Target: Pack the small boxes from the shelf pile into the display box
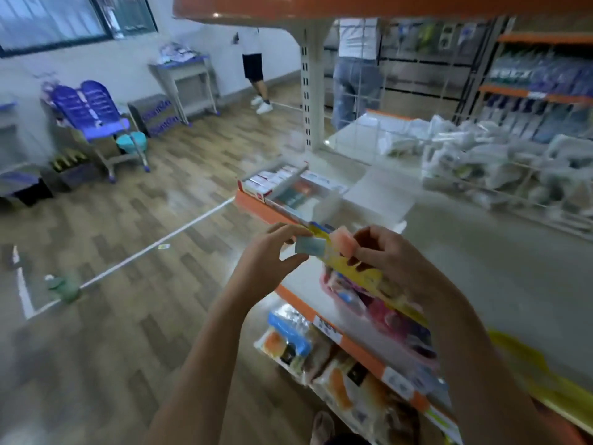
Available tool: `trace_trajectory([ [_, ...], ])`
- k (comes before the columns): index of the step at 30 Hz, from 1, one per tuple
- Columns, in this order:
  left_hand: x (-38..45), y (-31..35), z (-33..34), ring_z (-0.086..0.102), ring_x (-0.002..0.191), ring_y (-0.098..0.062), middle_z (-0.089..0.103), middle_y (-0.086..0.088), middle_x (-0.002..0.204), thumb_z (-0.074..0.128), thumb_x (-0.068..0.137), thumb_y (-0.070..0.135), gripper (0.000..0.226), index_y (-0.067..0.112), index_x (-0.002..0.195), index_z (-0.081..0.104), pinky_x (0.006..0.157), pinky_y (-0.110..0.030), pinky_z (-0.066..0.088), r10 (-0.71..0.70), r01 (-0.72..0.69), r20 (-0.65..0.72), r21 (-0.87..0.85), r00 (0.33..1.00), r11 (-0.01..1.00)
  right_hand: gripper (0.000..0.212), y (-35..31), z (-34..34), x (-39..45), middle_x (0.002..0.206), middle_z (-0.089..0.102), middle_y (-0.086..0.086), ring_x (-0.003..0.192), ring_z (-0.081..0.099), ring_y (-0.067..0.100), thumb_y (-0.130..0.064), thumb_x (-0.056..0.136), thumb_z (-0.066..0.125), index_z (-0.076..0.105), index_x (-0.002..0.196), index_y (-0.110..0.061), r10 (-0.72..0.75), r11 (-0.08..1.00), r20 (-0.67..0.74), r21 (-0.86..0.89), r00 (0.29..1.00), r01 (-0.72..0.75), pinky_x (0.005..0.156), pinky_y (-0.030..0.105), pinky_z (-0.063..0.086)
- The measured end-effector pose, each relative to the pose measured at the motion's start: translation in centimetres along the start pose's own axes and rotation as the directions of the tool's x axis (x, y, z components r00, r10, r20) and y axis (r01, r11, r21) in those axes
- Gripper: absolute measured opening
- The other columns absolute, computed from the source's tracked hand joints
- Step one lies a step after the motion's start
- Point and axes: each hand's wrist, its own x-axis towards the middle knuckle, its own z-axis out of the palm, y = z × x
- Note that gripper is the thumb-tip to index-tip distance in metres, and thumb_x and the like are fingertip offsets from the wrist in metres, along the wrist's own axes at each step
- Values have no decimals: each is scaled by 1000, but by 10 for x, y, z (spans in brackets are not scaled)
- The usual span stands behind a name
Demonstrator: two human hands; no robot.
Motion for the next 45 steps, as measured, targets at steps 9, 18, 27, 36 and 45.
trace_trajectory([
  [9, 93, -74, -40, 57, 90, -17, 62, 1, 102, 74, 78, 15, 33, 17, 110, 66, 77, -26, 46, 69, -72, 36, 78, 997, 994, 8, -33, 12, 129, 84, 67, 4, 77, 65, 14, -7, 87, 59, 61, 90, -14, -7, 993, 43, -115, 999, 12, 69, 25, 52],
  [18, 177, -141, -46, 53, 84, -5, 56, 12, 99, 76, 75, 11, 35, 22, 108, 66, 74, -12, 43, 220, -221, 129, -8, 967, 975, 7, -36, 21, 190, 84, 68, -8, 80, 62, 6, -18, 84, 67, 68, 88, -23, 65, 940, -115, -325, 991, -99, 71, 19, 47],
  [27, 246, -181, -40, 60, 88, -19, 62, 2, 101, 76, 76, 13, 31, 15, 106, 67, 77, -39, 52, 417, -386, 281, -161, 865, 909, 16, -43, 43, 220, 96, 67, -6, 83, 60, 7, -24, 87, 64, 69, 100, -18, 320, 600, -229, -702, 919, -384, 71, 21, 47],
  [36, 256, -179, -26, 55, 97, -9, 59, 12, 108, 72, 80, 23, 34, 25, 113, 63, 84, -25, 46, 431, -375, 394, -216, 812, 902, 19, -36, 61, 227, 102, 69, -1, 85, 63, 11, -20, 86, 65, 70, 104, -15, 452, 469, -246, -752, 858, -463, 72, 23, 47],
  [45, 256, -173, -22, 54, 103, -13, 62, 6, 115, 71, 80, 28, 35, 24, 114, 62, 89, -33, 46, 394, -353, 451, -175, 801, 919, 10, -25, 68, 232, 98, 65, 0, 86, 60, 15, -20, 88, 62, 66, 97, -19, 428, 454, -253, -770, 868, -448, 72, 26, 48],
])
